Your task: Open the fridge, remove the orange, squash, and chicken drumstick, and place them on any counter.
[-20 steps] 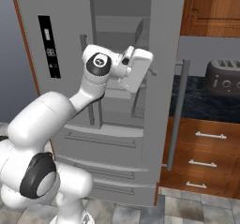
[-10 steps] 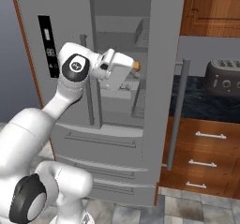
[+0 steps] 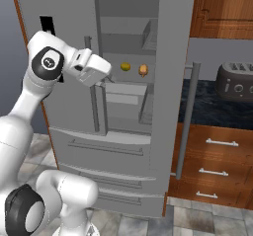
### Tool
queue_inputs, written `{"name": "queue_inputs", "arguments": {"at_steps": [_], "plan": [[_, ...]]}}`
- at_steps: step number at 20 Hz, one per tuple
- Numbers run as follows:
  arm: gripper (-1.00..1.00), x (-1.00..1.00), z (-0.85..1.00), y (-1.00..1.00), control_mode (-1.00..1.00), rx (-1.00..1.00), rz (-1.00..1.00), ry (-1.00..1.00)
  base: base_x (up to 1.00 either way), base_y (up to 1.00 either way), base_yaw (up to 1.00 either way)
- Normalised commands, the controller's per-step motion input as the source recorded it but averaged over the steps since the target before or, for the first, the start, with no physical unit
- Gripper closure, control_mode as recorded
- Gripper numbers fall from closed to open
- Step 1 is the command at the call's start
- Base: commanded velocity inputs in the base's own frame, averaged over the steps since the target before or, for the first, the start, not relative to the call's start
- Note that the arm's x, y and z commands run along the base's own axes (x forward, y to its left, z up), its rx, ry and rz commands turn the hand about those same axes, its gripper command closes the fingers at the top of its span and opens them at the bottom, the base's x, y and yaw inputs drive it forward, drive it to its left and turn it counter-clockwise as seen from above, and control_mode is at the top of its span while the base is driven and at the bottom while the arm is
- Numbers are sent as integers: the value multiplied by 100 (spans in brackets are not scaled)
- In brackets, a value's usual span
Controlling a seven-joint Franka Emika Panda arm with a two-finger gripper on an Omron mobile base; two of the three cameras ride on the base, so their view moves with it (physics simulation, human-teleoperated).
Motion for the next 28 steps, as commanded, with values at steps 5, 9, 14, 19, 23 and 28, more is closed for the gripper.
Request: {"name": "queue_inputs", "arguments": {"at_steps": [5,9,14,19,23,28], "plan": [[-100,-19,0,17,-100,27,5,-1,0,0,0],[-100,0,0,-12,-100,7,0,-3,0,0,0],[-100,0,0,31,-100,9,0,-6,0,0,0],[-100,10,-6,66,-100,27,10,-5,0,0,0],[-100,35,-26,70,-100,23,46,-3,0,0,0],[-100,5,-20,19,-100,6,48,0,0,0,0]]}}
